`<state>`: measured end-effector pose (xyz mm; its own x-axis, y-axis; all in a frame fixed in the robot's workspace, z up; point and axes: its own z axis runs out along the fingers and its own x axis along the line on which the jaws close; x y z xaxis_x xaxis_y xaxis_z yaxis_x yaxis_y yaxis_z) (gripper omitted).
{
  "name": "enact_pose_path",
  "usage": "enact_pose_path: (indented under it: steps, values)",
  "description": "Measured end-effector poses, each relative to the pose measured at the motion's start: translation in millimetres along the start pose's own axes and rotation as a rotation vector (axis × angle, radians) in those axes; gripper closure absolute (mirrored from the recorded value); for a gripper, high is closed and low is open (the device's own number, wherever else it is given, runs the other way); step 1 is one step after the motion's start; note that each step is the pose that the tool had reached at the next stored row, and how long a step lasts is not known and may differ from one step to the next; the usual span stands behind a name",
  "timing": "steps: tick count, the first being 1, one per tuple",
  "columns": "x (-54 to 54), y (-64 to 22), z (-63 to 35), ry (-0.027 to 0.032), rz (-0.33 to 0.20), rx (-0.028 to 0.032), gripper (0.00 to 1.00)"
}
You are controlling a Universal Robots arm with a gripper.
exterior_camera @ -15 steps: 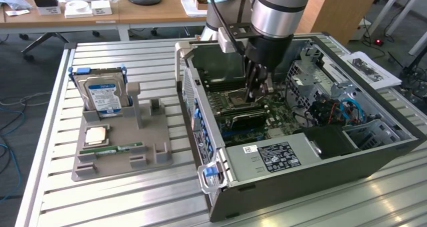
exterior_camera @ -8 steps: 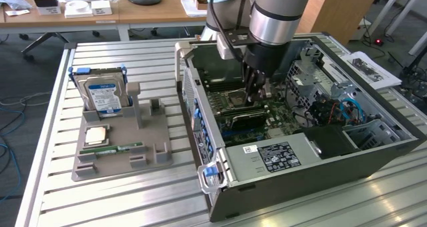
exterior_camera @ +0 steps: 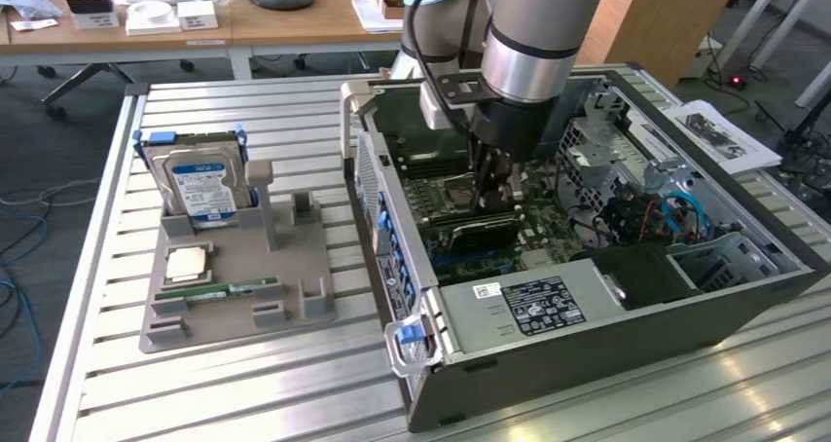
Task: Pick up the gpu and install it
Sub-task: 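Press down on the gpu until it lock into place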
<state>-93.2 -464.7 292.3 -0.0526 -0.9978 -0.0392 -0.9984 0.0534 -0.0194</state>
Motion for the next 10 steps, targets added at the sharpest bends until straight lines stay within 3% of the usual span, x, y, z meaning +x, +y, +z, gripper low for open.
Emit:
enact_pose_path:
  steps: [10]
  values:
    - [-4.4,0.7,4.2,-0.0001,0.0,0.0,0.89]
